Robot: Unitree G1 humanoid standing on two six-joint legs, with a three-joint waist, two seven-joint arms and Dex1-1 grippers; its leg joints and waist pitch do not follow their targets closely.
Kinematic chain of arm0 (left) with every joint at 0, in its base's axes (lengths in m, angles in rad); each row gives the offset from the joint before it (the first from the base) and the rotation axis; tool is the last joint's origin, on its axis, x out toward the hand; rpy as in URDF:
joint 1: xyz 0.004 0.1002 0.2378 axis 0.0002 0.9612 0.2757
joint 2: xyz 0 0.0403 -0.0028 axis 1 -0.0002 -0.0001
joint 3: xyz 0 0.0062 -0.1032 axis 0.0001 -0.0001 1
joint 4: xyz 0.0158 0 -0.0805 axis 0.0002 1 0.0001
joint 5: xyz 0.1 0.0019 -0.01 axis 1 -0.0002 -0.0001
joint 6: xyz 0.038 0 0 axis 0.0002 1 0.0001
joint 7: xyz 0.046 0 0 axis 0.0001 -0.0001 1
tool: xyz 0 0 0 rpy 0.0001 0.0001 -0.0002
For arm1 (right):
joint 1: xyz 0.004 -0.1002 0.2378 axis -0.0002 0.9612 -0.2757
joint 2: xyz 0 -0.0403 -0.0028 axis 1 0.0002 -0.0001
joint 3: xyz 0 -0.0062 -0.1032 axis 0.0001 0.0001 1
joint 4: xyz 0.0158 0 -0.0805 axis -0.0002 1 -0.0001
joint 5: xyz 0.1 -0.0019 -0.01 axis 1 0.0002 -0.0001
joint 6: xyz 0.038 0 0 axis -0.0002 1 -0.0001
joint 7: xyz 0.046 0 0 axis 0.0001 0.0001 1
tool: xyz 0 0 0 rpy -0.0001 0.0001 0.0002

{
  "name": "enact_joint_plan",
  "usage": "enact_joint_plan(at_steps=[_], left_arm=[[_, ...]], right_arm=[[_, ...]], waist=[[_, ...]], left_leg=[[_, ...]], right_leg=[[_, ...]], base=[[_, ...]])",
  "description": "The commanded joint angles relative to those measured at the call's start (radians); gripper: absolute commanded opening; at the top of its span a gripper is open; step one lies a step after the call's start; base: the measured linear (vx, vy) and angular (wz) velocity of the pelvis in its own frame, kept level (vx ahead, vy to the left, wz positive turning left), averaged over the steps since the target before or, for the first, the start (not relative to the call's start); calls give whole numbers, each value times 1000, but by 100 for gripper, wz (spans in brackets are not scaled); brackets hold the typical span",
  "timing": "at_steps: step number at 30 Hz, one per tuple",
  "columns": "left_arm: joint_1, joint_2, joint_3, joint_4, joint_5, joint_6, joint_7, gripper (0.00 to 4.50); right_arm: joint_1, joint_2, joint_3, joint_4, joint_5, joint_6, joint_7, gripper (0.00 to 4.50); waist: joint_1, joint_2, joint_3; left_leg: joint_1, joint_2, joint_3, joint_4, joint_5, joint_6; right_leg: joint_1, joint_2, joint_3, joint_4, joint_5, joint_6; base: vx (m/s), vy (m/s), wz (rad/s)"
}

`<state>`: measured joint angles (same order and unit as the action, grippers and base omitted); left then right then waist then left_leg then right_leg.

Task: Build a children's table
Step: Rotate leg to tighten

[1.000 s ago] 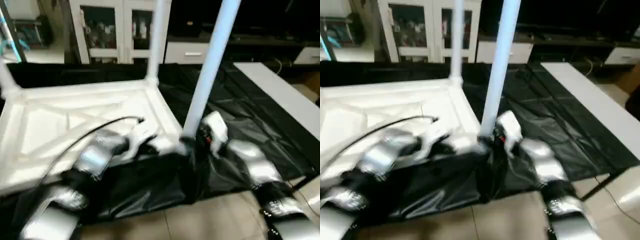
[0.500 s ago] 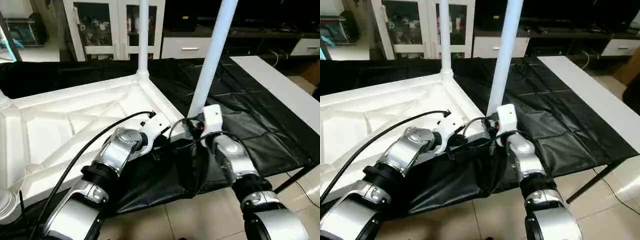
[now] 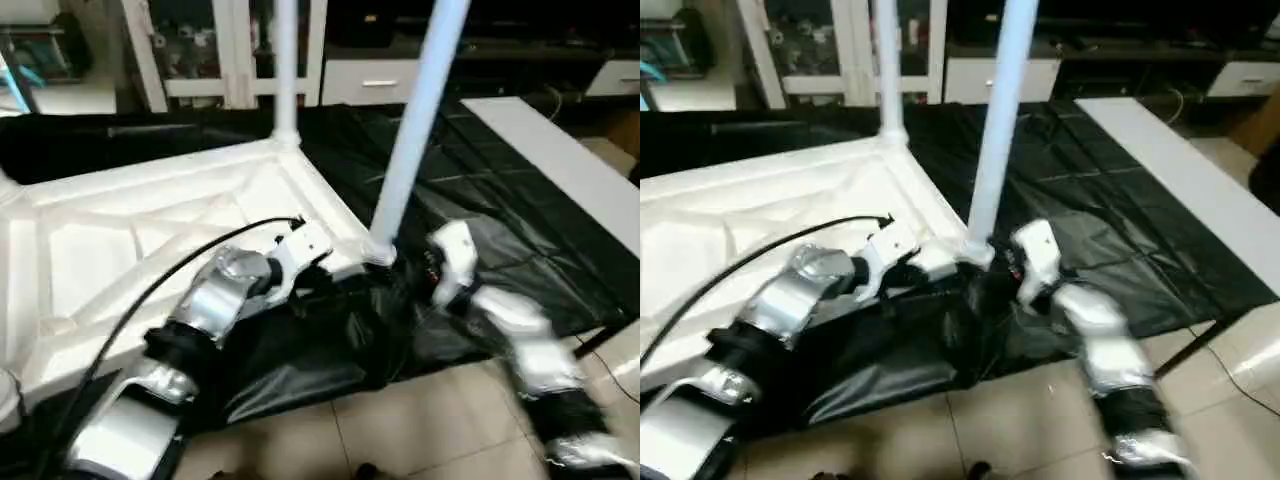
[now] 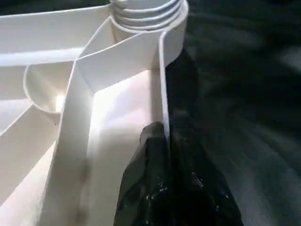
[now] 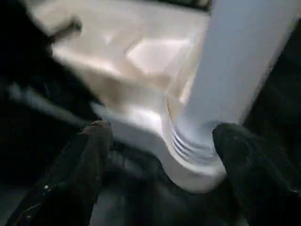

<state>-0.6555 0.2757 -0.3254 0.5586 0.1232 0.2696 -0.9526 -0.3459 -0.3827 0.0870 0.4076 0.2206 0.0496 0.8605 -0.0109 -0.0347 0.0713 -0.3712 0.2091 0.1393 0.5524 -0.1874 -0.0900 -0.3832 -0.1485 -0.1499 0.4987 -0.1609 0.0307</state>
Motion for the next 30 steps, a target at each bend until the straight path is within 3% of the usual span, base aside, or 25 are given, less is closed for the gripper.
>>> enact_joint_plan(at_steps=[1,4,5,8,10,11,12,14,16,17,20,26,30], left_arm=[[16,22,-44,-49,-27,-52,-121,0],[33,69,-62,-77,-56,-85,-236,0],[40,82,-66,-92,-66,-73,-267,0],[46,104,-76,-108,-71,-90,-311,0],[49,109,-79,-116,-78,-94,-327,0],[50,111,-80,-120,-81,-96,-335,0],[53,113,-82,-127,-83,-92,-341,0],[55,116,-87,-133,-84,-90,-348,0],[57,117,-90,-135,-86,-90,-356,0],[57,118,-91,-134,-87,-91,-365,0],[53,118,-94,-126,-83,-98,-372,0],[49,116,-101,-113,-76,-101,-367,0],[59,122,-104,-135,-85,-87,-379,0]], right_arm=[[19,-60,17,-54,-10,29,93,409],[37,-124,10,-90,9,61,186,440],[41,-139,8,-102,16,76,200,447],[42,-178,21,-122,29,95,238,447],[31,-186,32,-113,25,90,251,447],[27,-186,33,-111,23,90,256,447],[18,-183,47,-105,17,88,274,447],[10,-176,62,-98,5,83,288,447],[-1,-166,86,-87,-2,83,320,447],[-7,-161,100,-80,-2,86,341,447],[-24,-155,122,-58,2,85,381,447],[-76,-137,122,19,-3,52,403,431],[-69,-147,101,2,21,46,433,391]], waist=[[1,-3,-52],[12,-7,-55],[20,-14,-61],[36,-25,-68],[52,-24,-66],[60,-29,-69],[62,-34,-72],[71,-32,-76],[76,-31,-85],[77,-25,-86],[77,-23,-86],[73,-25,-80],[74,-31,-82]], left_leg=[[17,20,-5,-81,-591,-12],[16,22,1,-80,-543,-1],[8,23,9,-79,-474,7],[7,21,29,-70,-351,39],[19,24,45,-62,-320,50],[20,24,53,-56,-301,53],[16,22,54,-53,-285,57],[13,22,59,-46,-237,73],[11,19,62,-39,-160,92],[6,16,64,-33,-117,108],[7,17,65,-31,-146,108],[11,19,62,-38,-255,45],[11,19,61,-37,-238,44]], right_leg=[[27,-21,22,-69,-602,-86],[22,-21,41,-55,-550,-125],[22,-19,59,-36,-486,-158],[14,-10,79,-14,-372,-198],[-1,-7,93,-7,-361,-210],[-4,-2,103,5,-333,-219],[-1,0,106,11,-318,-218],[0,2,114,24,-269,-220],[6,9,113,41,-163,-241],[10,13,115,53,-80,-267],[13,14,115,55,-79,-279],[10,15,119,37,-257,-236],[10,19,122,42,-238,-228]], base=[[0,0,0],[18,-1,1],[0,0,0],[0,0,0],[28,-11,8],[56,-23,15],[66,-22,10],[72,-17,5],[71,-3,0],[67,1,-2],[0,0,0],[0,0,0],[0,0,0]])
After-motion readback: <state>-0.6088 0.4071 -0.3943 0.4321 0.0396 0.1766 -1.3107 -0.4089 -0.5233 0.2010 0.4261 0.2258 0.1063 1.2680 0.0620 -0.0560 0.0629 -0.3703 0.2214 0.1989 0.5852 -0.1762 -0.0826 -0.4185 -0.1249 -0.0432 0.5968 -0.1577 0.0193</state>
